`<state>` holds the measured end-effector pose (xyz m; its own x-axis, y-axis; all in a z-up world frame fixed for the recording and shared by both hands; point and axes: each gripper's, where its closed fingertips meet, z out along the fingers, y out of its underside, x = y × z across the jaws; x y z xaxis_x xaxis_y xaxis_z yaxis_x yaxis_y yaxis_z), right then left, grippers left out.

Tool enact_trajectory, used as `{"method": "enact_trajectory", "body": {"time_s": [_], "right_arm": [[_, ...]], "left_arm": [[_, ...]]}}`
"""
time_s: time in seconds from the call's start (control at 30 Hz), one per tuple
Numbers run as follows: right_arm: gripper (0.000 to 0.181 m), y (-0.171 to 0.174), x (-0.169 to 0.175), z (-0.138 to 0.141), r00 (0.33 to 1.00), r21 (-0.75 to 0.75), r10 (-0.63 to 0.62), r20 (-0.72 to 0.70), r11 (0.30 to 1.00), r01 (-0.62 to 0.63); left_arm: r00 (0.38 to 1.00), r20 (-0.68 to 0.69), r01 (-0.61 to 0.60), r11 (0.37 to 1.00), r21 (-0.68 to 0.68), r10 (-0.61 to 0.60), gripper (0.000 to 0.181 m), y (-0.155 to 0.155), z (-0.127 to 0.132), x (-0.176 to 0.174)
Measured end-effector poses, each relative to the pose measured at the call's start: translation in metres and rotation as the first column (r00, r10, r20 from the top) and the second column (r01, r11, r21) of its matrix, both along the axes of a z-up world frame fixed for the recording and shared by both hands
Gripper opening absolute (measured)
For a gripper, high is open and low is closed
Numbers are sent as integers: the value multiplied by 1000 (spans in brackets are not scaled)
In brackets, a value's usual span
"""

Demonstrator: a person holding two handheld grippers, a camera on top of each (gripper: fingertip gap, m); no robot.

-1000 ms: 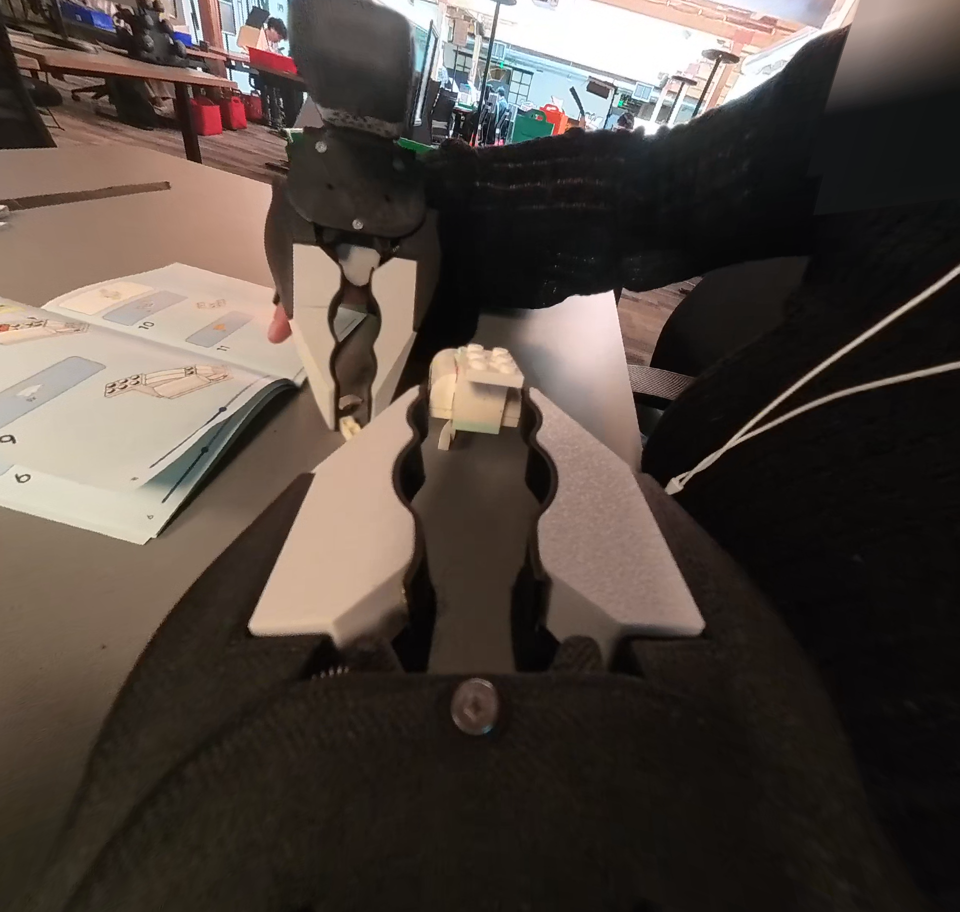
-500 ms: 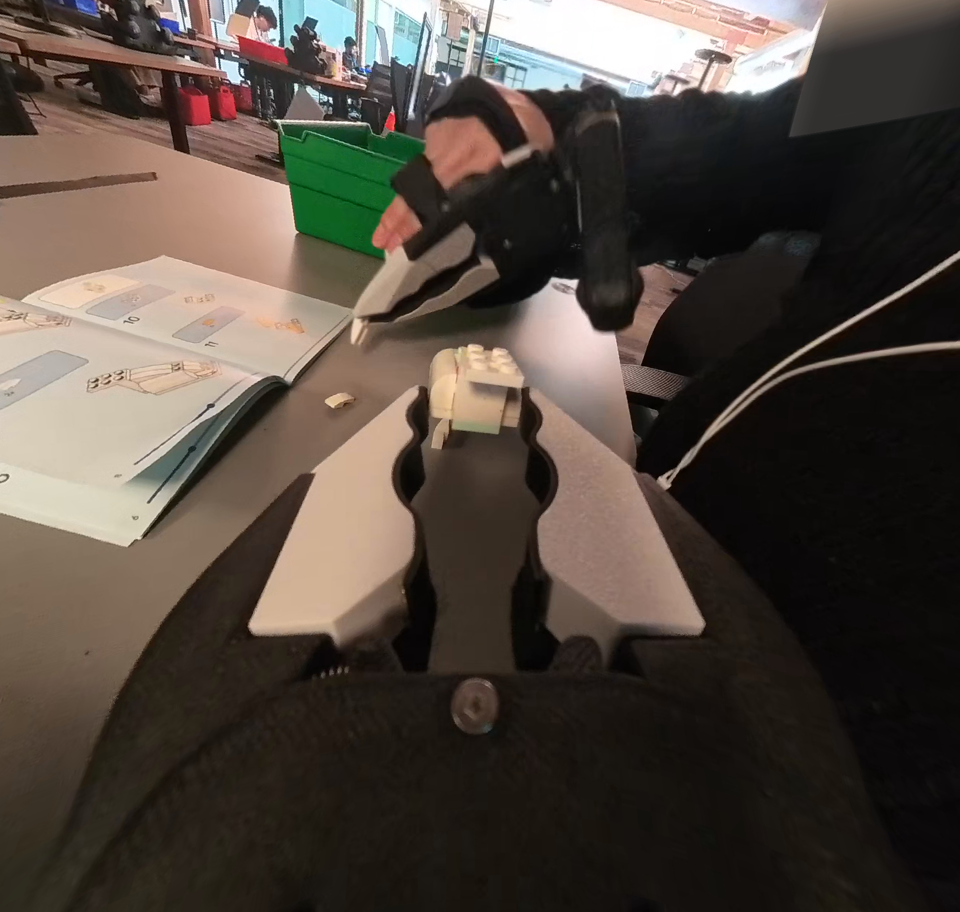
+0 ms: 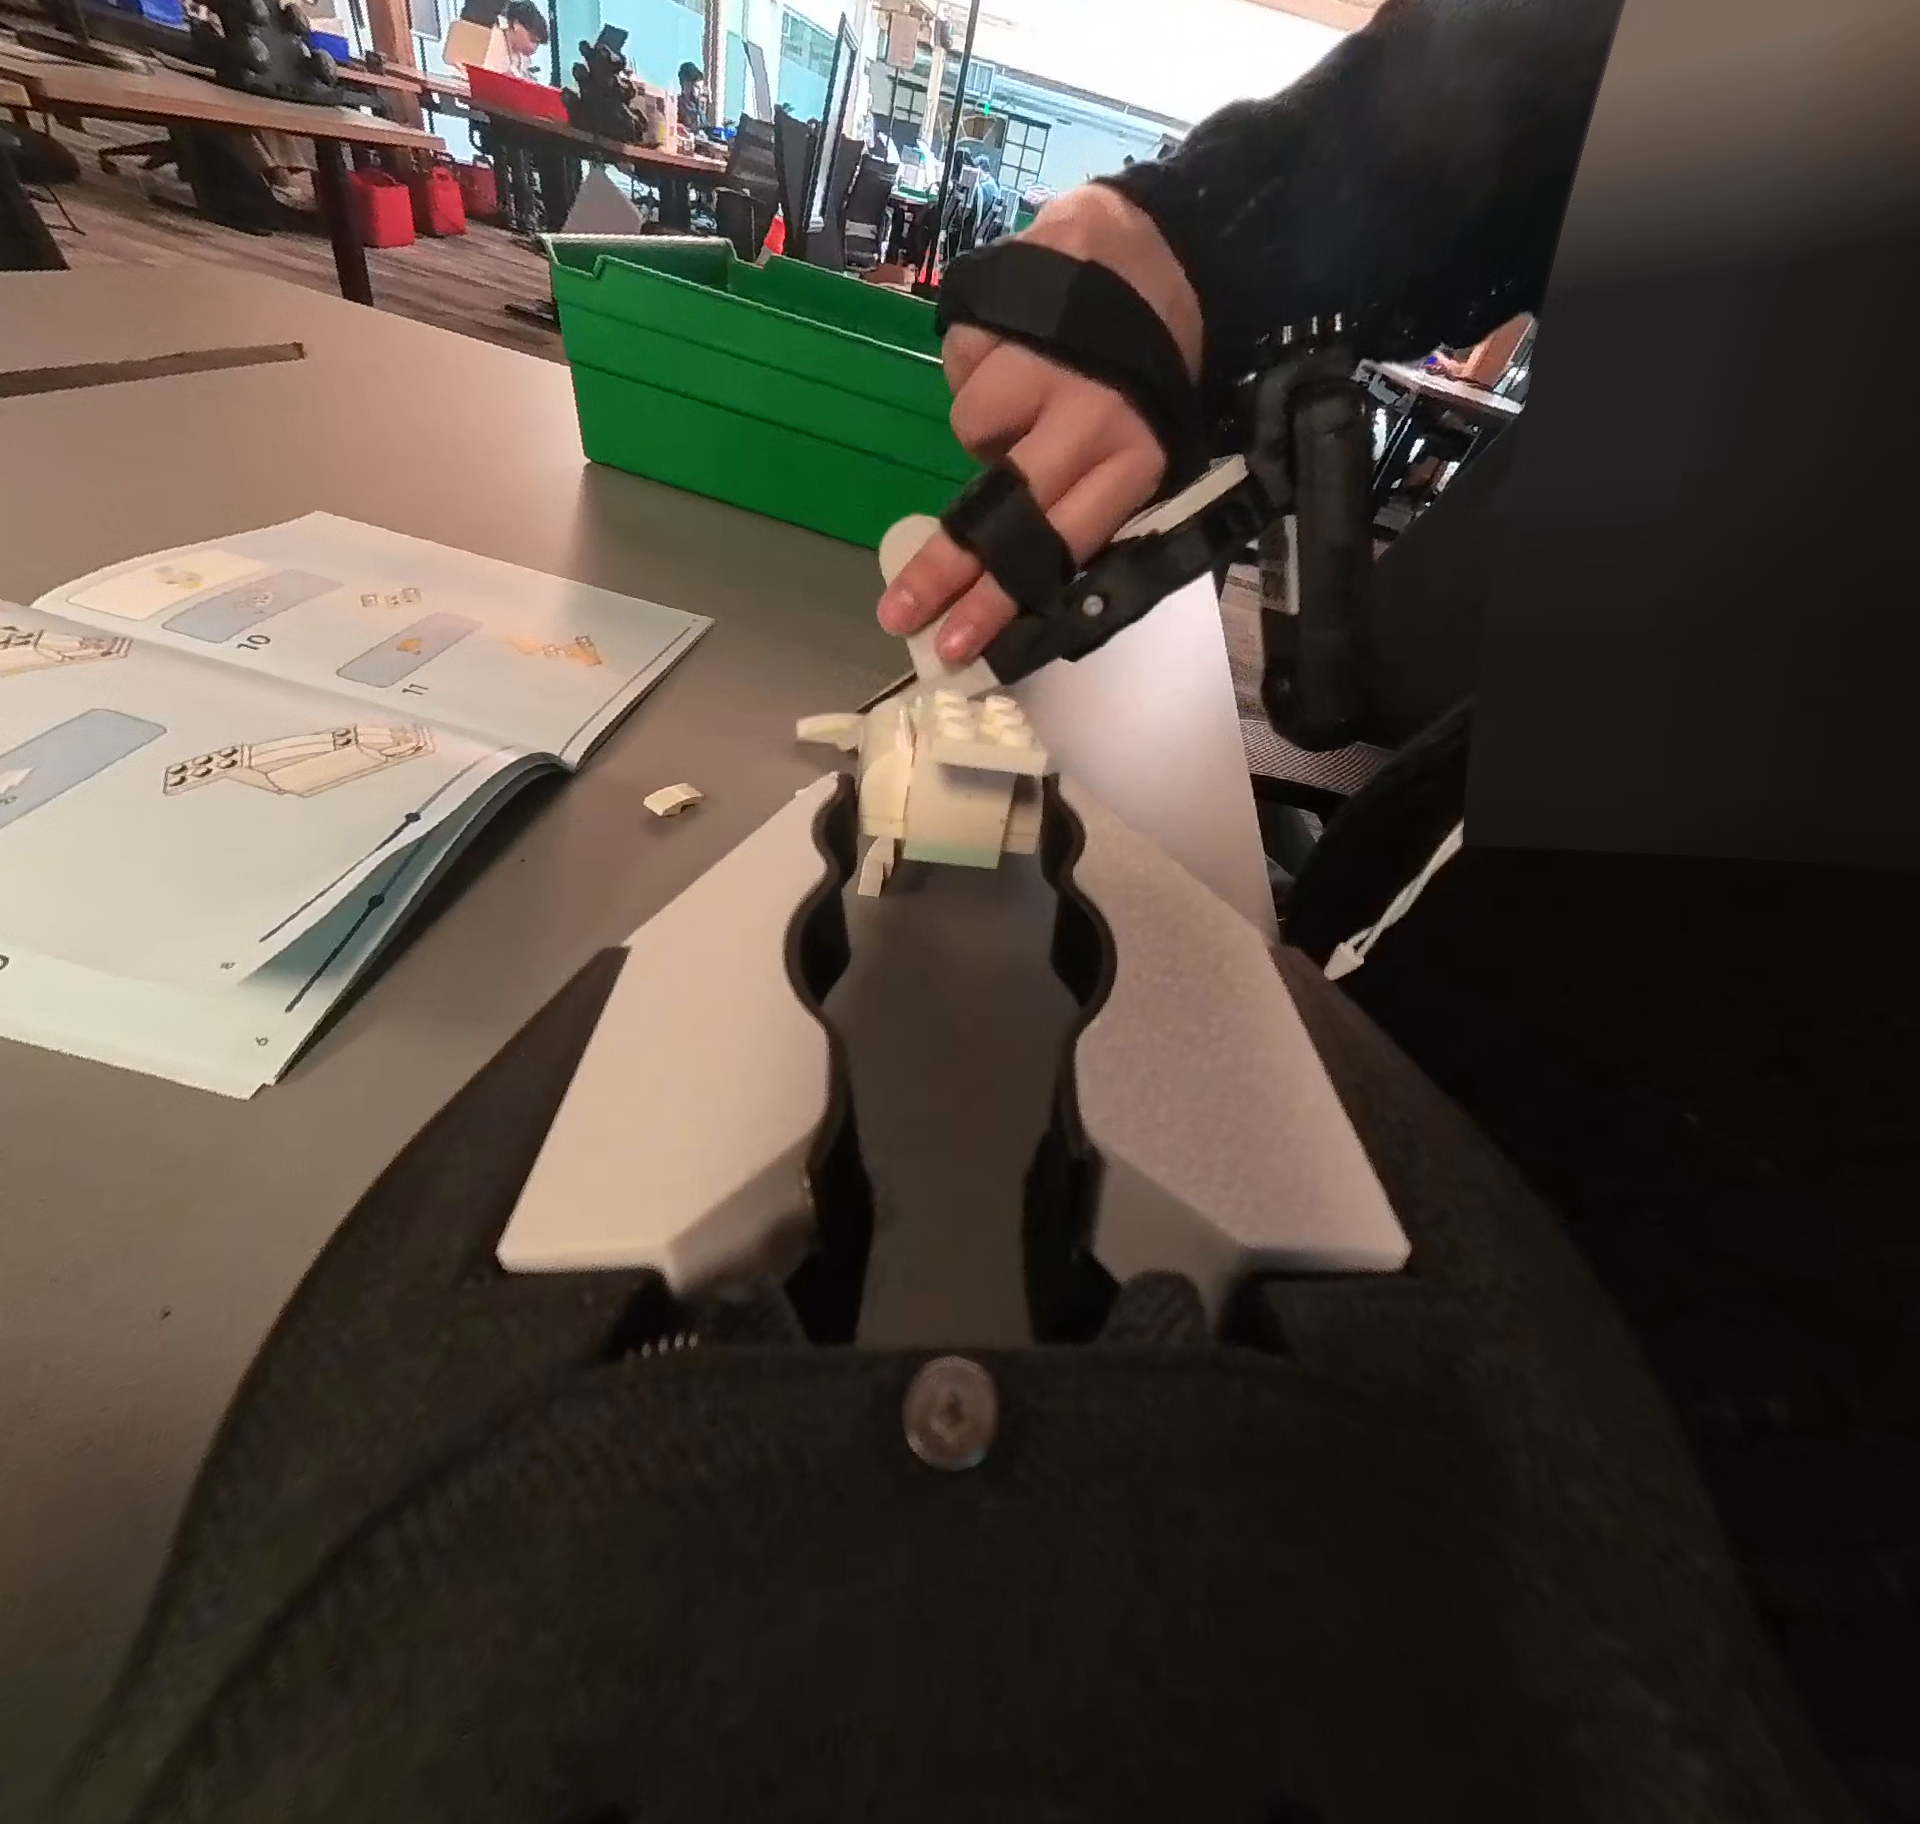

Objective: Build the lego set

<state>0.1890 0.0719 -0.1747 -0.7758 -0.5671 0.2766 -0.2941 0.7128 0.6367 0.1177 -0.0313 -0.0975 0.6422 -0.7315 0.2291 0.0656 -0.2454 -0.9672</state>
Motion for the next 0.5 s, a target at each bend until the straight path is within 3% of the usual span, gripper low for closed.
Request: {"method": "enact_trajectory", "body": {"time_s": [0.07, 0.13, 0.2, 0.27, 0.33, 0.5], "right_arm": [[37, -1, 1, 3, 999, -49, -35, -1, 998, 35], [46, -3, 6, 5, 986, -196, -162, 35, 967, 165], [46, -3, 9, 9, 919, -396, -382, 97, 832, 388], [28, 0, 17, 10, 771, -505, -587, 246, 602, 619], [7, 1, 19, 9, 661, -551, -666, 345, 427, 717], [0, 5, 15, -3, 573, -585, -705, 419, 273, 764]], "left_arm": [[1000, 4, 1, 1000, -1, -1, 34, 0, 0, 0], [1000, 7, 4, 1000, -2, -4, 34, -1, 0, 0], [1000, 4, 5, 1000, -2, -5, 34, -1, 0, 1], [1000, 1, 5, 1000, -1, -5, 34, -1, 0, 1], [1000, 1, 6, 1000, -2, -6, 34, -1, 0, 1], [1000, 4, 10, 1000, -3, -10, 34, -1, 0, 1]]}}
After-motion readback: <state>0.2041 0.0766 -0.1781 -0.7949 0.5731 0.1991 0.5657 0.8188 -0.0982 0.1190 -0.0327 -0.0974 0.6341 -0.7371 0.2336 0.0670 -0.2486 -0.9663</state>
